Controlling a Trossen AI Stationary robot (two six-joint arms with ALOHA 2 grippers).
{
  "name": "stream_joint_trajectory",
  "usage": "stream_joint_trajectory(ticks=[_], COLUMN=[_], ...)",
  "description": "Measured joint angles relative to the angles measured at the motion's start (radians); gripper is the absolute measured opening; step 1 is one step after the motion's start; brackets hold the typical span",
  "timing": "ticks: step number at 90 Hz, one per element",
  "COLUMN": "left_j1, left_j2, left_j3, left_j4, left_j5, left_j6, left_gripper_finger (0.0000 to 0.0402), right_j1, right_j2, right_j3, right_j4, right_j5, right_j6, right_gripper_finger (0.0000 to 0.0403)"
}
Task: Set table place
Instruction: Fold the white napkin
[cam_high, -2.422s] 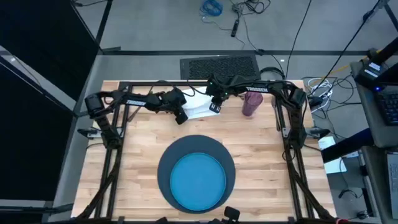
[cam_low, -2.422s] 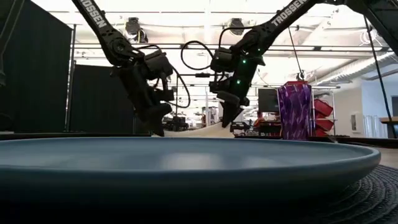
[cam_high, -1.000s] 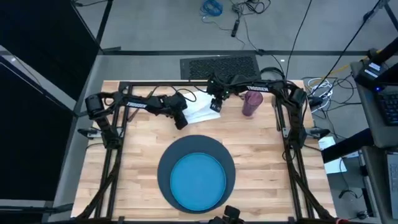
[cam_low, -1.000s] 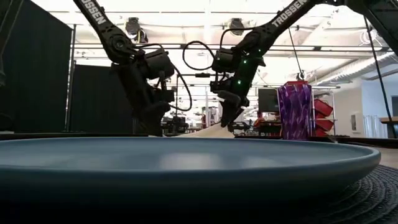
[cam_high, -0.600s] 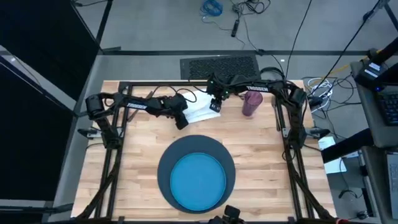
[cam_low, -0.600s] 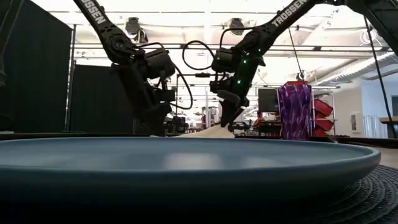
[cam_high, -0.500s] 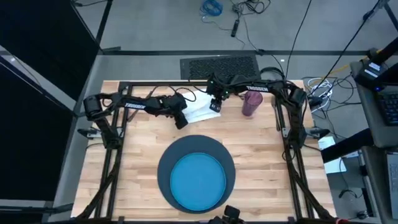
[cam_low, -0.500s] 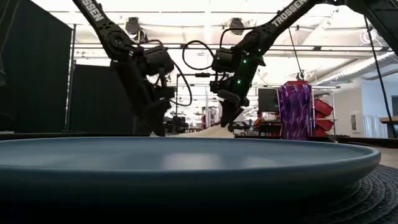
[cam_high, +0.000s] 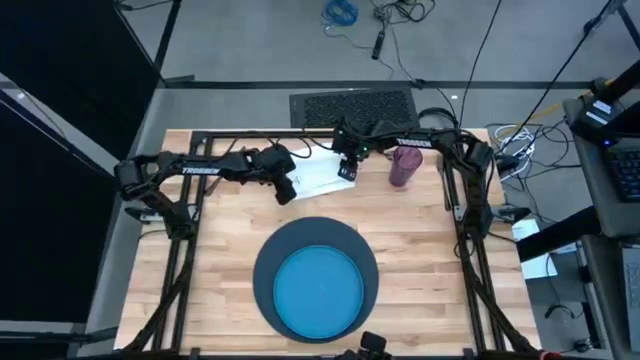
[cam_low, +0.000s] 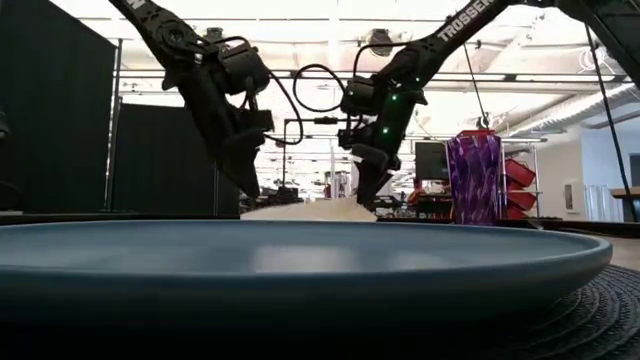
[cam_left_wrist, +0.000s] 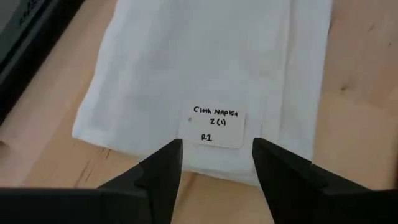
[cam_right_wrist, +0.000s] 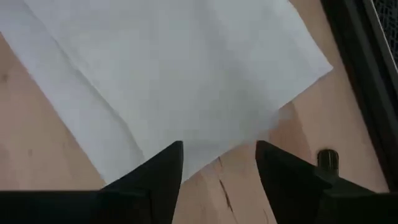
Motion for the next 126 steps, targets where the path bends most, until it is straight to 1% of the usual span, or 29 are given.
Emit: stream_joint_trajectory(ticks=[21,35,42,61,82,94,106,119,126], left_j1=[0.000,-0.012,-0.025,-0.066,-0.085,-0.085,-0.086,-0.086,-0.087], left_j2=[-0.001,-0.001,-0.001,-0.001,-0.001,-0.002,-0.005,-0.005,-0.005], left_j3=[0.001,0.001,-0.001,-0.051,-0.142,-0.184,-0.213,-0.221,-0.221], left_j4=[0.003,0.004,0.010,0.016,0.020,0.030,0.049,0.043,0.031], left_j5=[0.002,0.080,0.098,0.118,0.117,0.110,0.105,0.084,0.068], left_j6=[-0.001,-0.002,-0.002,-0.022,-0.059,-0.081,-0.081,-0.104,-0.128], left_gripper_finger=[0.0183,0.0183,0.0183,0.0183,0.0183,0.0183,0.0183,0.0183,0.0183], right_j1=[0.016,0.003,-0.006,-0.005,0.015,0.035,0.072,0.112,0.132], right_j2=[-0.074,-0.092,-0.092,-0.092,-0.091,-0.091,-0.081,-0.038,-0.009], right_j3=[0.029,0.032,0.031,0.031,0.031,0.031,0.031,0.031,0.031], right_j4=[-0.007,-0.018,-0.050,-0.135,-0.207,-0.201,-0.148,-0.079,-0.056], right_j5=[-0.001,0.000,0.001,0.000,0.000,0.000,-0.004,-0.046,-0.046], right_j6=[-0.028,-0.028,-0.017,0.003,0.040,0.090,0.149,0.184,0.184], right_gripper_finger=[0.0187,0.0187,0.0187,0.0187,0.0187,0.0187,0.0187,0.0187,0.0187])
